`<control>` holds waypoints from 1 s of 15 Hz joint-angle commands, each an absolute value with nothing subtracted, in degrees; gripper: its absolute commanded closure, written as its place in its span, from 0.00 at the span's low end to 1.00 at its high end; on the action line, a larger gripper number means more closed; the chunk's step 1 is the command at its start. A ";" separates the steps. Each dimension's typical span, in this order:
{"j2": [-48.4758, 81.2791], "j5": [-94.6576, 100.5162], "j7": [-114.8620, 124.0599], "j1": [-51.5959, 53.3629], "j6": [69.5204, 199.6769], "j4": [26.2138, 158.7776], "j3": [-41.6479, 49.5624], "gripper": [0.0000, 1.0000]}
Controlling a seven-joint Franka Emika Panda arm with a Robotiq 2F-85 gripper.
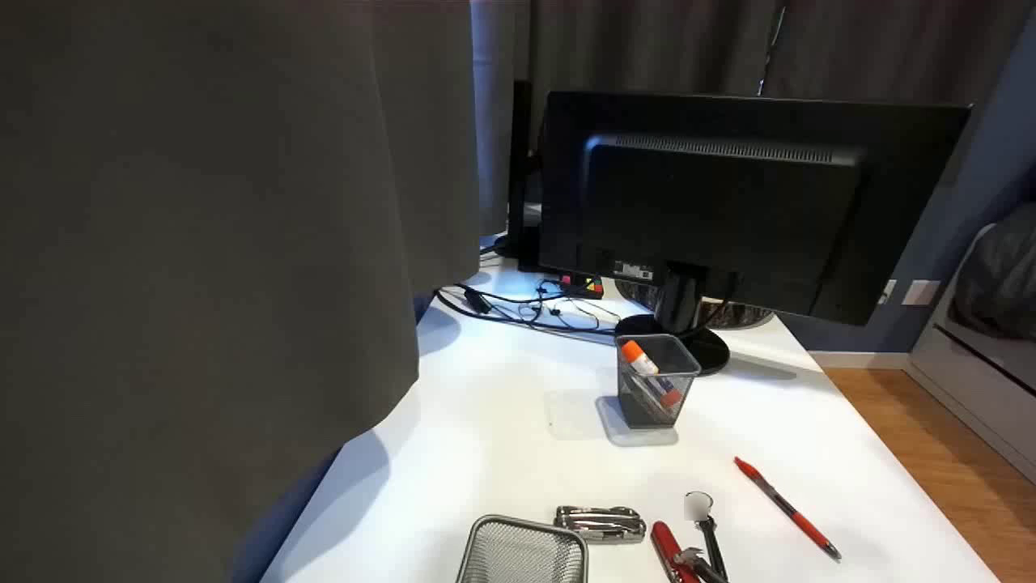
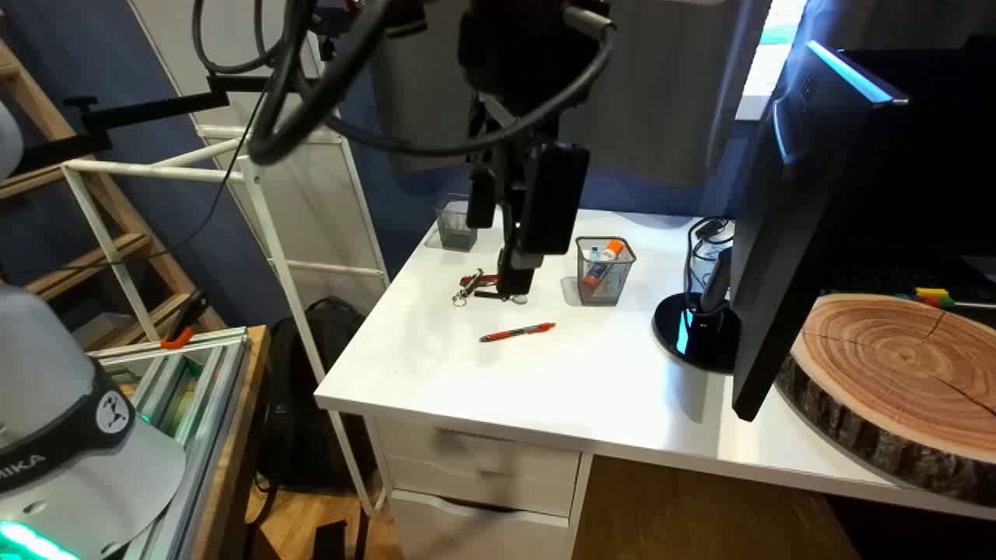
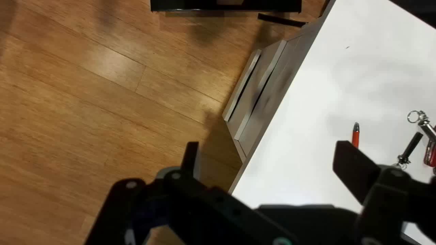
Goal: Pick up the red pen and put it in the empty gray pen holder
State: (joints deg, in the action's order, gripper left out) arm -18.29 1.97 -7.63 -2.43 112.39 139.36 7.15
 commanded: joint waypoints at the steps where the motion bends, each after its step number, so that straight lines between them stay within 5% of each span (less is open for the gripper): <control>1: -18.25 1.78 -7.77 -3.02 112.31 139.30 6.58 0.00; 7: -16.90 0.21 -9.01 -1.49 114.52 139.41 5.89 0.00; 15: 1.86 -4.70 -5.25 9.20 129.36 136.84 -5.99 0.00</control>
